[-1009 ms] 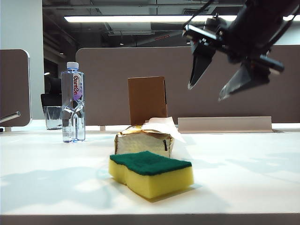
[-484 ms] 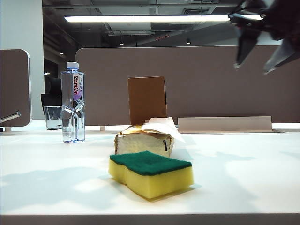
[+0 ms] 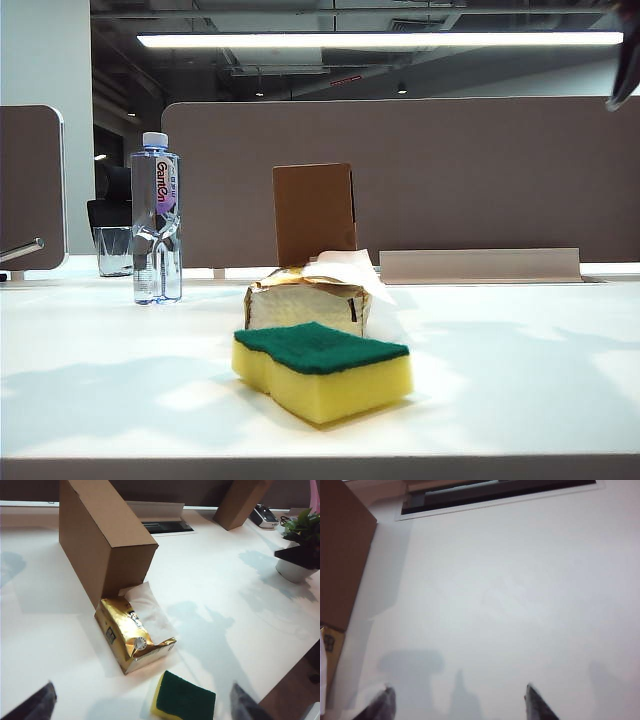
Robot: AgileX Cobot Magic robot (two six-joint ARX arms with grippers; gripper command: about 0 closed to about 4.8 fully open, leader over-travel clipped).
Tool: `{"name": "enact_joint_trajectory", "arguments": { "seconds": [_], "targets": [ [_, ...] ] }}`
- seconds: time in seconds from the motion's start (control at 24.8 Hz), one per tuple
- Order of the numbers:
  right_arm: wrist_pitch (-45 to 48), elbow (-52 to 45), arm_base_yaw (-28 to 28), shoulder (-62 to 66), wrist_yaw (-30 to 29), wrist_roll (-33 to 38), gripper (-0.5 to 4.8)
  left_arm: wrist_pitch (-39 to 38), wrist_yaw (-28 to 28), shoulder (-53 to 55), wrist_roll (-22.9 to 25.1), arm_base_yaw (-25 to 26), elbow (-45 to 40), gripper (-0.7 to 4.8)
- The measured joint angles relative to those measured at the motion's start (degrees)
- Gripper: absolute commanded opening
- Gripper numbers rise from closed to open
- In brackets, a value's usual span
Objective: Move the sponge from right to left to wipe the table, avoiding obstacles on the table, and finally reaching the bottle of mineral water.
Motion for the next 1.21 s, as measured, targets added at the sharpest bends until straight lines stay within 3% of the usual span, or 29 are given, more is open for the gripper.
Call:
{"name": "enact_joint_trajectory", "arguments": {
  "seconds": [0.24, 0.44, 0.89, 1.21],
  "targets": [
    [-7.1, 0.0, -3.8, -6.3, -4.0, -0.2, 3.33, -0.2, 0.0, 0.0, 0.0, 0.0, 0.0, 4.79],
    [-12.0, 0.1, -3.8, -11.0, -6.5, -0.2, 3.29, -0.4, 0.0, 0.0, 0.0, 0.0, 0.0, 4.79],
    [-26.5, 0.2, -3.6, -15.7, -18.8, 5.6, 3.22, -2.1, 0.0, 0.0, 0.0, 0.0, 0.0, 4.79],
    [-29.9, 0.2, -3.6, -23.6, -18.9, 9.4, 3.22, -5.3, 1.4, -0.4, -0.2, 0.0, 0.0, 4.79]
  ]
}}
